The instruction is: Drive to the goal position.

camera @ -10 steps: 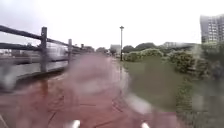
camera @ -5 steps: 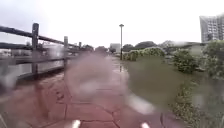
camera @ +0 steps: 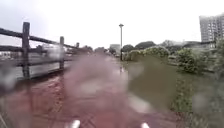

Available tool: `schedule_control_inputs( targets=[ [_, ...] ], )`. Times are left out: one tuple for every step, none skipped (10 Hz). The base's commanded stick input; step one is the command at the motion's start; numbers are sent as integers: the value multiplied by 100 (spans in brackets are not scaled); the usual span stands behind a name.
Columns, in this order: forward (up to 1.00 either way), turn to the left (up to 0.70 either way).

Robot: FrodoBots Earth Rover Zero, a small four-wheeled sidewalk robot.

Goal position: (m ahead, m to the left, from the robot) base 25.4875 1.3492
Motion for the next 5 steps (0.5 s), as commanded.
schedule_control_inputs(
  targets=[
    [70, 0],
    [70, 0],
    [70, 0],
    [70, 0],
    [70, 0]
  ],
)
